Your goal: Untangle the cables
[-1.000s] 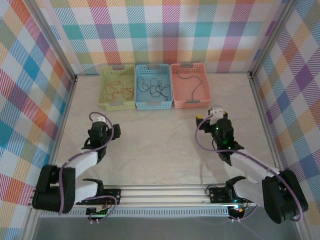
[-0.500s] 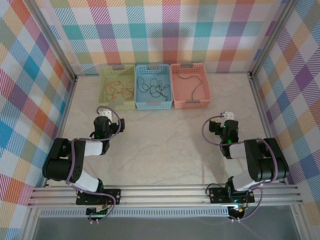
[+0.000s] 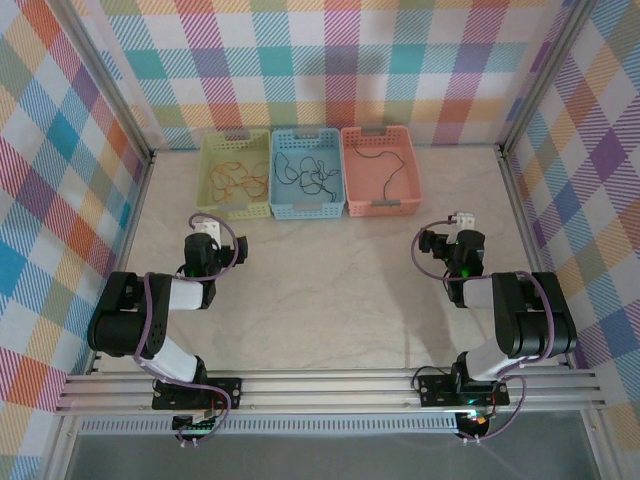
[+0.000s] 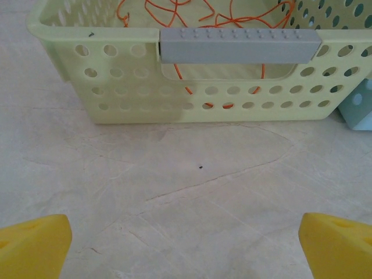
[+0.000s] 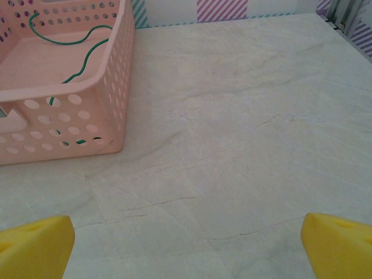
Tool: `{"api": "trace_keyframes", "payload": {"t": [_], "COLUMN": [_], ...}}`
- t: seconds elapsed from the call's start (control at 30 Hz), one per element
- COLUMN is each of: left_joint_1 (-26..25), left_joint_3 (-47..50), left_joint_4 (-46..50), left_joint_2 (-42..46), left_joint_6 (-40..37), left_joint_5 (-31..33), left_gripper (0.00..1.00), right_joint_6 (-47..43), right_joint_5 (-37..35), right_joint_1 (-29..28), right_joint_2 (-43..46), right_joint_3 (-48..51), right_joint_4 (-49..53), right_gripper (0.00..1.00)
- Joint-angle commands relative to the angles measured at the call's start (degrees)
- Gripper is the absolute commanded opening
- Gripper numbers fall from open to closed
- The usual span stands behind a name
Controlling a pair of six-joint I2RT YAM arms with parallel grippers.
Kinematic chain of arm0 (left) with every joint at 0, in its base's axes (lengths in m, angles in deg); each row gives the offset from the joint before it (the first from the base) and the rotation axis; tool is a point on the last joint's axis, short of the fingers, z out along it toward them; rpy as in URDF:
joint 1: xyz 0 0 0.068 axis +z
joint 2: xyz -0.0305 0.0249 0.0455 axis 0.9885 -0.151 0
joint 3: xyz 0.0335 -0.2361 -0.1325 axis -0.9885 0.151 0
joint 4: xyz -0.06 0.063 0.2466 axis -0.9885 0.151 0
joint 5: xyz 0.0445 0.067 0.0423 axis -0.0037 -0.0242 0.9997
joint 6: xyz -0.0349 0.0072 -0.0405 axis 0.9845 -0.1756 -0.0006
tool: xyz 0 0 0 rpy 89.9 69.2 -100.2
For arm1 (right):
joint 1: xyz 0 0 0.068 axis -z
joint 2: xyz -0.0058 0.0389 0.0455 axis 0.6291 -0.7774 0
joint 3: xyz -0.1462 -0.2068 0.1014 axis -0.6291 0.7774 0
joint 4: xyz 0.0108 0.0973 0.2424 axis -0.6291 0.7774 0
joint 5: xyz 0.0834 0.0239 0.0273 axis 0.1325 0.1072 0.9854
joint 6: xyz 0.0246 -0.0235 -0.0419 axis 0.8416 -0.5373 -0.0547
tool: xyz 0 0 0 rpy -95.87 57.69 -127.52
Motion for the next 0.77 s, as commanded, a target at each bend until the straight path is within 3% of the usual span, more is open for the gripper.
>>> {"api": "trace_keyframes", "payload": {"t": [0.0, 0.43, 0.57, 0.73], "left_joint_1": [0.21, 0.1, 0.04, 0.05], "left_joint_3": [-0.84, -0.84, -0.86, -0.88], "left_joint_4": [-1.79, -1.69, -1.69, -1.69], "left_joint_2": [-0.2, -0.22, -0.22, -0.27], "left_joint_6": [0.49, 0.53, 0.55, 0.49], "left_joint_5": [-1.23, -1.15, -1.0, -0.99], "left_gripper": [1.0, 1.0, 1.0, 1.0], "right_joint_6": [0.56, 0.42, -0.95, -1.1], "right_joint_5": [1.05, 1.11, 5.97, 6.1], "right_joint_1": [-0.39, -0.34, -0.02, 0.02], "right_joint_2": [0.01, -0.08, -0.41, -0.22], "right_joint_3": [-0.33, -0.54, -1.95, -1.49], "right_joint_4": [-1.02, -0.72, 1.55, 0.88], "right_gripper": [1.0, 1.0, 1.0, 1.0]}}
